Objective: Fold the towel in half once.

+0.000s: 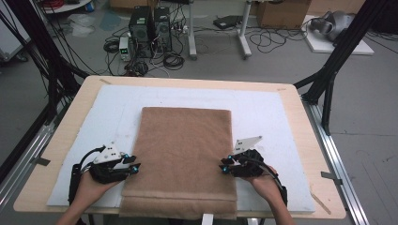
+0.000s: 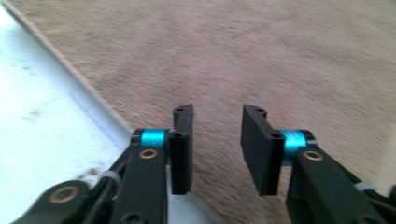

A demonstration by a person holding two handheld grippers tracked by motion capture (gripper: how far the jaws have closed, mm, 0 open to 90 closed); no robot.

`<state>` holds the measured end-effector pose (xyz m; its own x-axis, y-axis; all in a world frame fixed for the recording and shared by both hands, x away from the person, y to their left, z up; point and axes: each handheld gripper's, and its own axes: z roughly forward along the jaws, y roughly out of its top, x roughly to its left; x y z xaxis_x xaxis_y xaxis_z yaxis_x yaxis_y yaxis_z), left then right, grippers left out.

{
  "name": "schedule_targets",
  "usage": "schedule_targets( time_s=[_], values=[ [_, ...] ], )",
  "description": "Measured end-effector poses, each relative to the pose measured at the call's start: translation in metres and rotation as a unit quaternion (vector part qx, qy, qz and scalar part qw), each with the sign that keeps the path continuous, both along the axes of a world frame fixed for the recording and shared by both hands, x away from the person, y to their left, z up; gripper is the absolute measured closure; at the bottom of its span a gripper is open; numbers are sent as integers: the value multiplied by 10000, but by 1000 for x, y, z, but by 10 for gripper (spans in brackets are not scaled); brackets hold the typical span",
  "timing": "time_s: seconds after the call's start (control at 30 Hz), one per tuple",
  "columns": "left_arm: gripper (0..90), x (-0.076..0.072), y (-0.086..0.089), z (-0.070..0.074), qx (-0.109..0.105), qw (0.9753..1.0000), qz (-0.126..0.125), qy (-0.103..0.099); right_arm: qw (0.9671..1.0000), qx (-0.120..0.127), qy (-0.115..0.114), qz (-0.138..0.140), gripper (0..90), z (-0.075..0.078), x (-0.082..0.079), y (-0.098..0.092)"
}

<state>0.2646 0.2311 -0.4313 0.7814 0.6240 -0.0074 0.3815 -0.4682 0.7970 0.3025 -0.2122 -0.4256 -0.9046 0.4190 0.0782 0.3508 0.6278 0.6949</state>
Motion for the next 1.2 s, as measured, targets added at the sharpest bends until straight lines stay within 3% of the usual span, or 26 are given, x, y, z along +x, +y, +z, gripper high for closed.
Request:
schedule_targets(
  time_s=[0.13,0.4,0.5,0.6,0.93,1.13,1.2],
  values=[
    [616,0,-5,-9,293,9993,-177,132,9996,-278,17,14,631,-8,-1,7],
    [831,3,-8,-11,210,9996,-134,166,9994,-352,-22,38,830,-7,2,11],
    [857,4,-8,-9,207,9996,-109,180,9993,-361,-94,59,845,-5,2,11],
    [861,3,-6,-5,124,9998,-94,152,9997,-191,-111,36,848,0,2,8],
    [861,-12,4,23,-107,9998,-62,-125,9992,-16,-379,148,847,31,-7,4],
    [861,-40,9,52,-258,9987,-326,-297,9972,-13,-640,382,848,59,-29,1],
    [851,-47,12,60,-327,9979,-447,-320,9961,129,-730,474,845,69,-38,-3]
  ],
)
